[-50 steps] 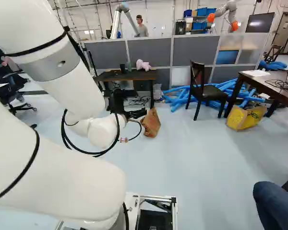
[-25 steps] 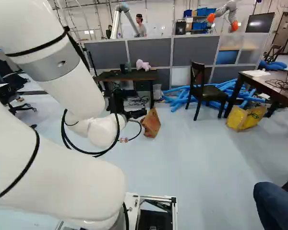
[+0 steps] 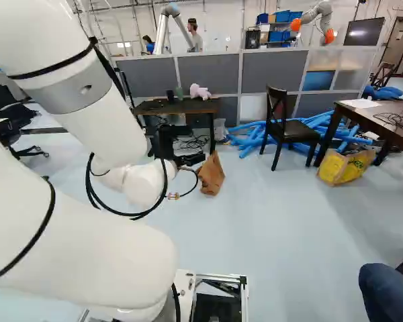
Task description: Pick up the bag on the ground and place it on the table
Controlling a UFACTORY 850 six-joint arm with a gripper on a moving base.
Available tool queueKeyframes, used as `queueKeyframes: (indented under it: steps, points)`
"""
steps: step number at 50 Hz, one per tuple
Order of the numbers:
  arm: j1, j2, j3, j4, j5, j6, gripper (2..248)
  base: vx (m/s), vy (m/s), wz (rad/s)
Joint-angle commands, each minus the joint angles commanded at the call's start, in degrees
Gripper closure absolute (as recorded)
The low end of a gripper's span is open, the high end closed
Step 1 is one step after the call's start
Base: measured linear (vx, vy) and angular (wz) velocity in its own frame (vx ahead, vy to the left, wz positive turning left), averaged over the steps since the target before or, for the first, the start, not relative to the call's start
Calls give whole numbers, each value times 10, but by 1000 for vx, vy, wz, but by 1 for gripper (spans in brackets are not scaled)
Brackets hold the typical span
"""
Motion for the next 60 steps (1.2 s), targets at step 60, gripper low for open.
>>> queueKeyframes:
  steps: [60]
  points:
    - [0, 0, 0, 0, 0, 0, 3, 132, 1, -8]
